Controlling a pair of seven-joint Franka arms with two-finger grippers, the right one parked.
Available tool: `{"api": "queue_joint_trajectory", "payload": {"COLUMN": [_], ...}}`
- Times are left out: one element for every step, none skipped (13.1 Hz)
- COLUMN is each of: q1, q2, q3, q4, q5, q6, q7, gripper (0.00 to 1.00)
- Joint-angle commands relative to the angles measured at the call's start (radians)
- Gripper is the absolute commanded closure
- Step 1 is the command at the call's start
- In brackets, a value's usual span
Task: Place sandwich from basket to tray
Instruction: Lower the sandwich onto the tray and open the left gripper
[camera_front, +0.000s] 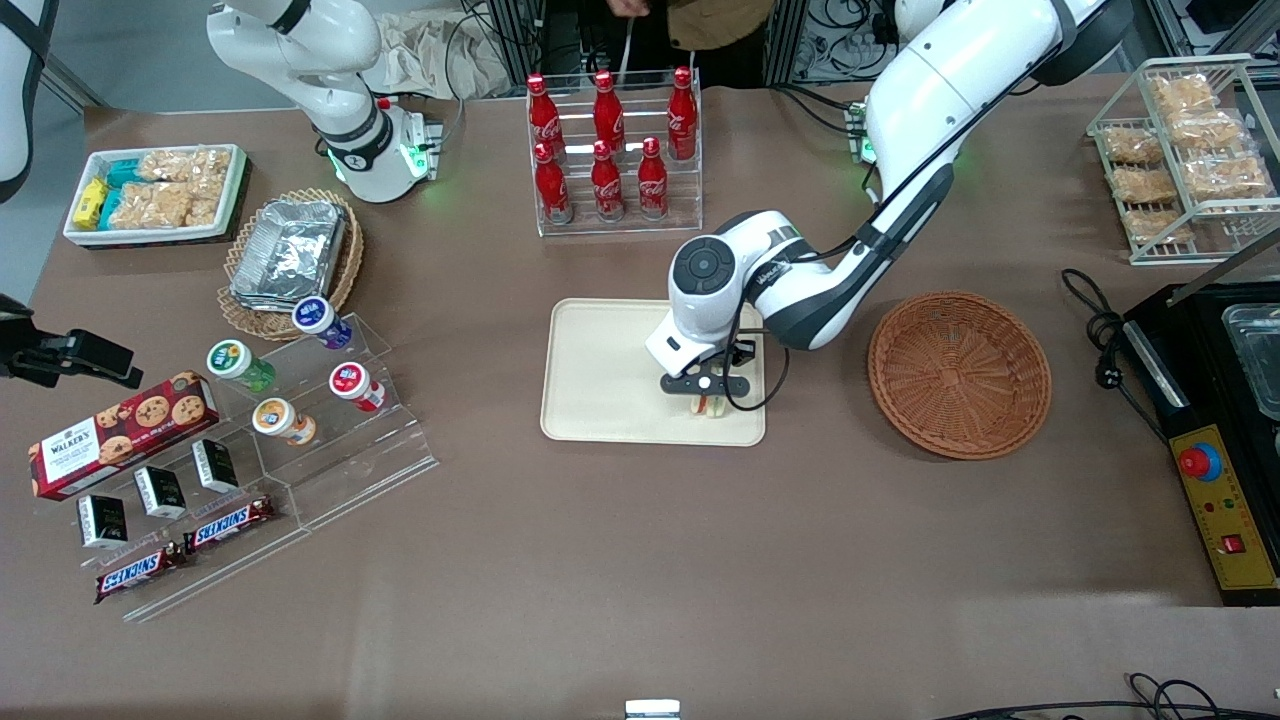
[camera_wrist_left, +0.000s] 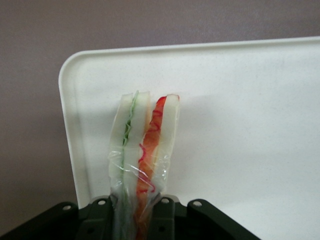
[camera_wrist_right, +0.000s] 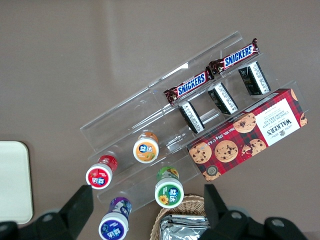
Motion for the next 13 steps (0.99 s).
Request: {"api": "queue_joint_trajectory", "payload": {"q1": [0.004, 0.006, 0.004, 0.003, 0.003, 0.003, 0.004, 0.003, 0.004, 0.004, 0.003, 0.006, 0.004], "q2": [0.003, 0.015, 0.023, 0.031, 0.031, 0.028, 0.026, 0.023, 0.019, 0.008, -0.015, -0.047, -0.084], "q3": [0.004, 0.015, 0.019, 0.019, 0.019, 0.019, 0.019, 0.019, 0.018, 0.016, 0.015, 0.012, 0.007], "q4": [-0.034, -0.045, -0.046, -0.046, -0.045, -0.045, -0.043, -0.040, -0.036, -0.031, -0.023, -0.010, 0.012], "q5": [0.066, 0.096, 0.102, 0.104, 0.104, 0.104, 0.102, 0.102, 0.102, 0.099, 0.088, 0.085, 0.064], "q6": [0.025, 0.041, 0.049, 0.049, 0.049, 0.048, 0.045, 0.043, 0.037, 0.026, 0.008, -0.007, -0.044], "q7": [-0.026, -0.029, -0.029, -0.031, -0.032, -0.034, -0.047, -0.063, -0.066, -0.069, -0.081, -0.101, -0.126], "gripper": [0.94, 0.70, 0.19, 0.00, 0.00, 0.00, 0.00, 0.00, 0.00, 0.00, 0.00, 0.00, 0.00]}}
